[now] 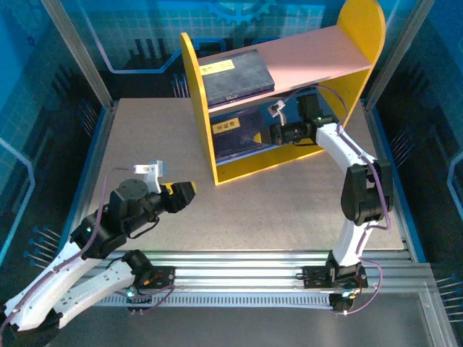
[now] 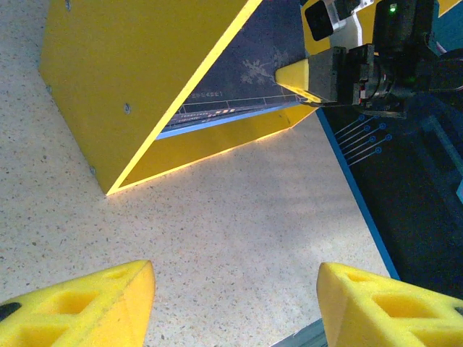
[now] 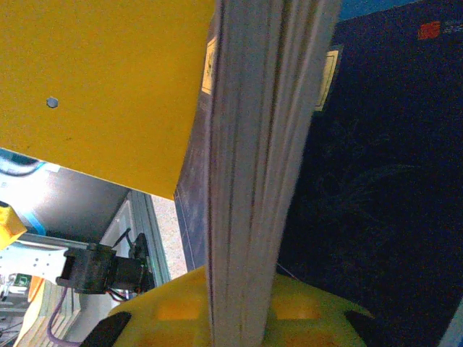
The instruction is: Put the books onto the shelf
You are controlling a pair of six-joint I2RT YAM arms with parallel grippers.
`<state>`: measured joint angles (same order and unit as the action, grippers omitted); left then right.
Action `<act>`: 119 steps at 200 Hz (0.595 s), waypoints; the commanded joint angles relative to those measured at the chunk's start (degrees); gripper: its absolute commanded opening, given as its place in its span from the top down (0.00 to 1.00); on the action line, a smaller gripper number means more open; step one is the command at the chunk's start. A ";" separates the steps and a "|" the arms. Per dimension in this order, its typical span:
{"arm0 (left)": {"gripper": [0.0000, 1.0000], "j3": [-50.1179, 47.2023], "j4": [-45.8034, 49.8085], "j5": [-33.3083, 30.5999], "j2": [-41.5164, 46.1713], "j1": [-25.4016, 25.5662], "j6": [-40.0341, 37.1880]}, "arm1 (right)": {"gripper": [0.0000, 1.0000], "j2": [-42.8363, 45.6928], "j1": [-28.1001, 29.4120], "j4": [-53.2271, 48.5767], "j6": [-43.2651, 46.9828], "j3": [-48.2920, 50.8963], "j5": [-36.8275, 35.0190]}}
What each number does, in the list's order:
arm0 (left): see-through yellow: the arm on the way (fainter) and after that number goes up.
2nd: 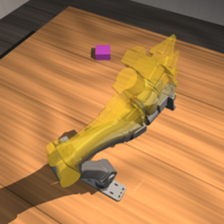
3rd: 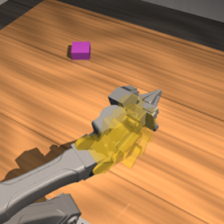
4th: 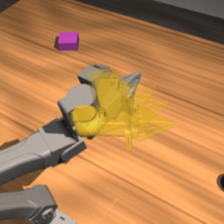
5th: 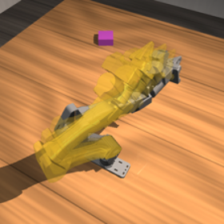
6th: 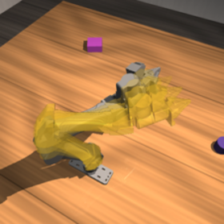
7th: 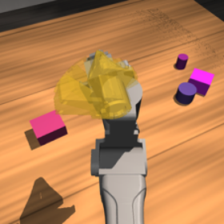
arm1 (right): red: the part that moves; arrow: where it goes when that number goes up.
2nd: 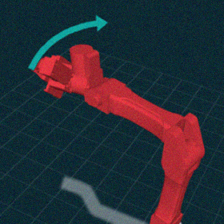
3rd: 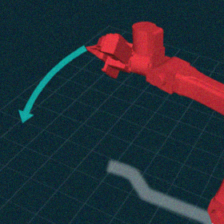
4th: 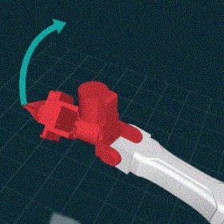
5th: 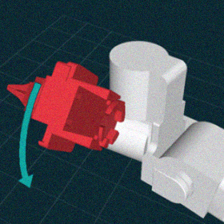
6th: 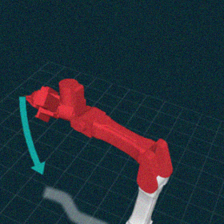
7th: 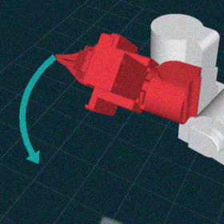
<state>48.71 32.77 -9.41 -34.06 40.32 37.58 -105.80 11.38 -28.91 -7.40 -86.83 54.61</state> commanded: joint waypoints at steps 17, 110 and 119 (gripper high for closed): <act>0.38 1.43 0.43 -0.15 0.05 -0.41 -1.28 | 0.90 -1.61 2.12 -2.70 2.42 -2.25 -1.24; 0.38 1.49 0.53 0.07 0.09 -0.41 -1.26 | 0.84 -1.78 2.64 -3.97 3.27 -2.74 -3.15; 0.38 1.39 0.54 0.09 0.08 -0.38 -1.27 | 0.84 -1.78 2.66 -3.97 3.24 -2.76 -3.19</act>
<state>48.71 32.77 -9.41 -34.06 40.32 37.32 -106.32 11.75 -30.65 -6.02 -87.94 52.71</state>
